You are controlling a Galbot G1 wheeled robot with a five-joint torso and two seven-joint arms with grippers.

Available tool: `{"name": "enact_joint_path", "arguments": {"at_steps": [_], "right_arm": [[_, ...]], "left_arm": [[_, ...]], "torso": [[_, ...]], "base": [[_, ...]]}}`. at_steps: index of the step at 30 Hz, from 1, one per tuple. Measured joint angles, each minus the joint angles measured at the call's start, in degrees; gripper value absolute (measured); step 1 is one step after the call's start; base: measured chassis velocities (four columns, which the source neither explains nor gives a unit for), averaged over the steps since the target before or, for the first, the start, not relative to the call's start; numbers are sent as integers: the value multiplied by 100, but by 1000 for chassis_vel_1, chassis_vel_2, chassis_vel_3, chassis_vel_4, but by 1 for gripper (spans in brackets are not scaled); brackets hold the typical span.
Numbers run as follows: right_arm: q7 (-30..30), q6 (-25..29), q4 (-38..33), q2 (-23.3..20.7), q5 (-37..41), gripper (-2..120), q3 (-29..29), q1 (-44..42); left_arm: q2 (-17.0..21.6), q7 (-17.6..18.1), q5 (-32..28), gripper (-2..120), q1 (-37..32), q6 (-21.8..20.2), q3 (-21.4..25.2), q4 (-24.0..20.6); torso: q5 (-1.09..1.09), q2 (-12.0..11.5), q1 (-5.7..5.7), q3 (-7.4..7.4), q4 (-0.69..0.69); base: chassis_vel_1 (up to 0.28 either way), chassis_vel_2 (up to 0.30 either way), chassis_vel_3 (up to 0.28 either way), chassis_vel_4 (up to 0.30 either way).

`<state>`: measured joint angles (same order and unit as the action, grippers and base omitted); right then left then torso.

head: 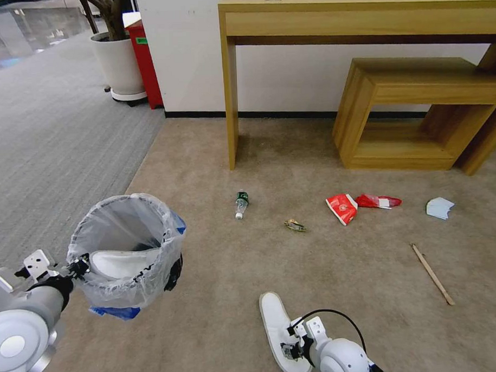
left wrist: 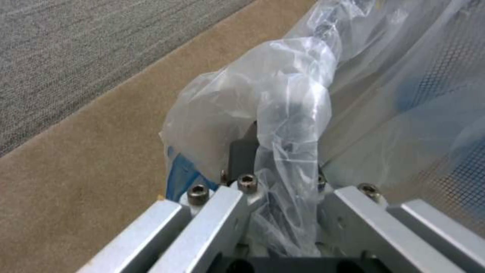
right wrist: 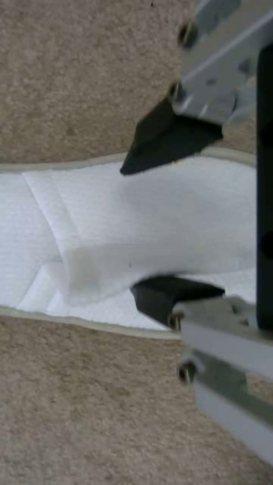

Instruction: Pick up the trash bin and place the garbage on the floor into it.

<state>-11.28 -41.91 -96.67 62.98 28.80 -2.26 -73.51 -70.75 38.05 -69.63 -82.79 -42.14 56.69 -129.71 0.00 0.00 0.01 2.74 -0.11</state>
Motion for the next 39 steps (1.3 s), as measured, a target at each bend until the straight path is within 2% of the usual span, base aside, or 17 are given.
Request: {"name": "enact_joint_path", "arguments": {"at_steps": [7,9,11,14,16,17,20,21,24,25,27,28,29,32,33,36,39], "right_arm": [[0,51,-9,5,-58,18,39,-20],[0,63,-4,5,-82,15,50,-22],[0,97,4,3,-109,6,71,-31],[0,188,4,-7,-131,0,95,-50],[156,727,-130,-52,-195,0,190,-110],[156,727,-130,-52,-195,0,190,-110],[751,1978,-395,-115,-451,0,441,-171],[751,1978,-395,-115,-451,0,441,-171],[1883,3466,-719,-215,-511,0,833,-187],[1883,3466,-719,-215,-511,0,833,-187],[2872,4534,-865,-286,-261,0,1060,-172],[3292,4885,-909,-305,-153,0,1124,-159],[3292,4885,-909,-305,-153,0,1124,-159],[4414,5602,-1005,-325,225,0,1217,-145],[4414,5602,-1005,-325,225,0,1217,-145],[5114,5873,-1104,-307,642,0,1246,-140],[5432,5938,-1156,-264,883,0,1247,-73]], "left_arm": [[-10,-2,13,0,-38,0,2,-57],[-13,-3,13,0,-45,0,2,-67],[-18,-5,13,0,-57,0,2,-85],[-24,-6,13,0,-65,0,-2,-101],[-31,-8,17,0,-88,0,-38,-143],[-31,-8,17,0,-88,0,-38,-143],[-41,-9,61,0,-142,0,-139,-202],[-41,-9,61,0,-142,0,-139,-202],[-51,-13,129,0,-237,0,-330,-299],[-51,-13,129,0,-237,0,-330,-299],[-53,-14,195,0,-293,0,-469,-355],[-52,-15,229,0,-308,0,-530,-369],[-52,-15,229,0,-308,0,-530,-369],[-44,-16,327,0,-329,0,-679,-380],[-44,-16,327,0,-329,0,-679,-380],[-7,-44,402,0,-335,0,-784,-326],[26,-90,479,0,-363,0,-858,-250]], "torso": [[0,0,0,0,0],[0,0,0,0,0],[0,0,0,0,0],[0,0,0,0,0],[1,0,0,0,0],[1,0,0,0,0],[1,0,0,0,0],[1,0,0,0,0],[0,0,0,0,0],[0,0,0,0,0],[-1,0,0,0,0],[-1,0,0,0,0],[-1,0,0,0,0],[0,0,0,0,0],[0,0,0,0,0],[0,0,0,0,0],[1,0,0,0,0]], "base": [[0,0,0,0],[0,0,0,0],[0,0,0,0],[0,0,0,0],[0,0,0,0],[0,0,0,0],[0,0,0,0],[0,0,0,0],[0,0,0,0],[0,0,0,0],[0,0,0,0],[0,0,0,0],[0,0,0,0],[0,0,0,0],[0,0,0,0],[0,0,0,0],[0,0,0,0]]}}
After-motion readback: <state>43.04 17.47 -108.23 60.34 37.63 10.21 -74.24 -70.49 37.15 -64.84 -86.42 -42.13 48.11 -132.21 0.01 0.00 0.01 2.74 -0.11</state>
